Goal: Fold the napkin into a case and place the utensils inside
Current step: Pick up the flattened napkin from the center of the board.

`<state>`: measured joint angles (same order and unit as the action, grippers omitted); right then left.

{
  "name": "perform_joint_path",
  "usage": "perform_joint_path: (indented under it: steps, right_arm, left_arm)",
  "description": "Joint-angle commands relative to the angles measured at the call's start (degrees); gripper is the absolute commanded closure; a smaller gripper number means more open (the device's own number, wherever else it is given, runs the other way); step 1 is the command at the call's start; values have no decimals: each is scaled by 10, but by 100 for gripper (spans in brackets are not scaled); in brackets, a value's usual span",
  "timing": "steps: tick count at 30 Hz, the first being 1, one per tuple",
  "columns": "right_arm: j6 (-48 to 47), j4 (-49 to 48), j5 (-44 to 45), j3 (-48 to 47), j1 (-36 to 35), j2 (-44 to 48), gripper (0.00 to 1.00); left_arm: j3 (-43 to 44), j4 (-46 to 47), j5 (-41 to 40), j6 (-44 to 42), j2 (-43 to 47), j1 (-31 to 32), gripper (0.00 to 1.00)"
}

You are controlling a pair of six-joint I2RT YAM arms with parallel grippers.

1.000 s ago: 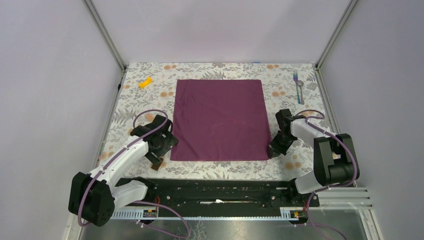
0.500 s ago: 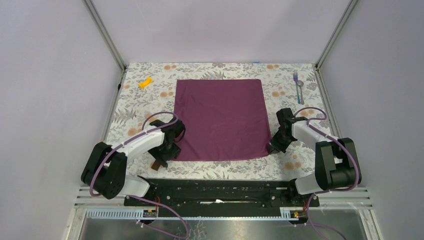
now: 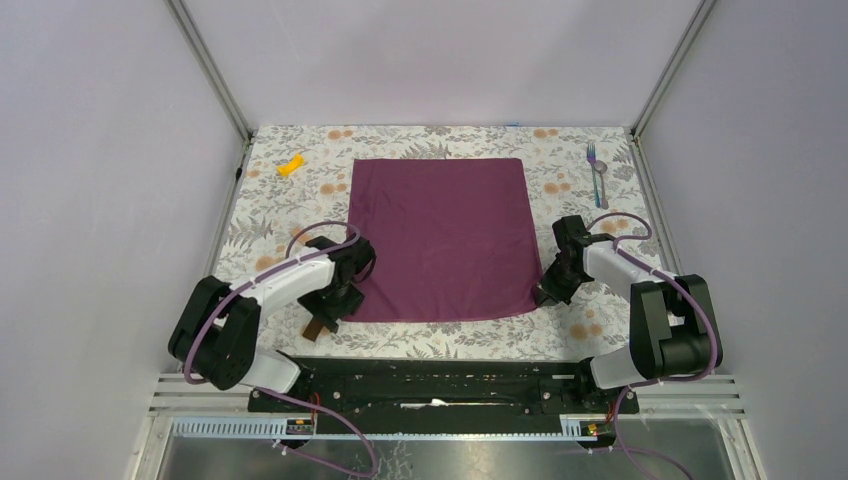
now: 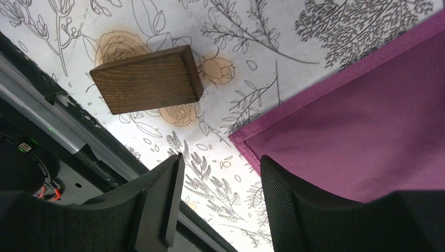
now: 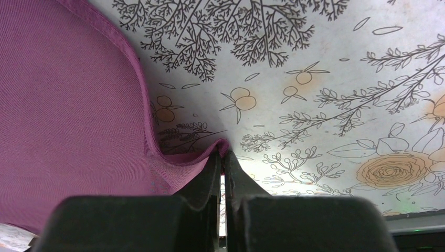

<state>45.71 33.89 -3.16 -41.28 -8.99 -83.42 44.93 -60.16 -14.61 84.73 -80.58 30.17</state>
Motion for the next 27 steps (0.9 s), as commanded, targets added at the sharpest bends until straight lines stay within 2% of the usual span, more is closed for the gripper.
perform_joint_path:
  steps: [1,9,13,17,23,27]
  right_arm:
    - [-3,-9,-1,4,-2,-6,100]
    - [-4,-9,-5,1,-2,-5,100]
    - [-3,-9,-5,5,-2,-2,100]
    - [-1,-6,-3,9,-2,2,100]
    - [3,-5,1,10,-2,9,100]
    - [-2,-8,3,8,-2,9,100]
  left_arm:
    - [33,9,-37,-2,-23,3,40]
    - [13,48,-40,-8,-30,2,35]
    - [-15,67,-34,-3,-38,2,38]
    - [-28,75,-30,7,-53,2,46]
    - [-38,86,-37,6,-68,2,64]
    - [-36,80,-53,7,-47,1,88]
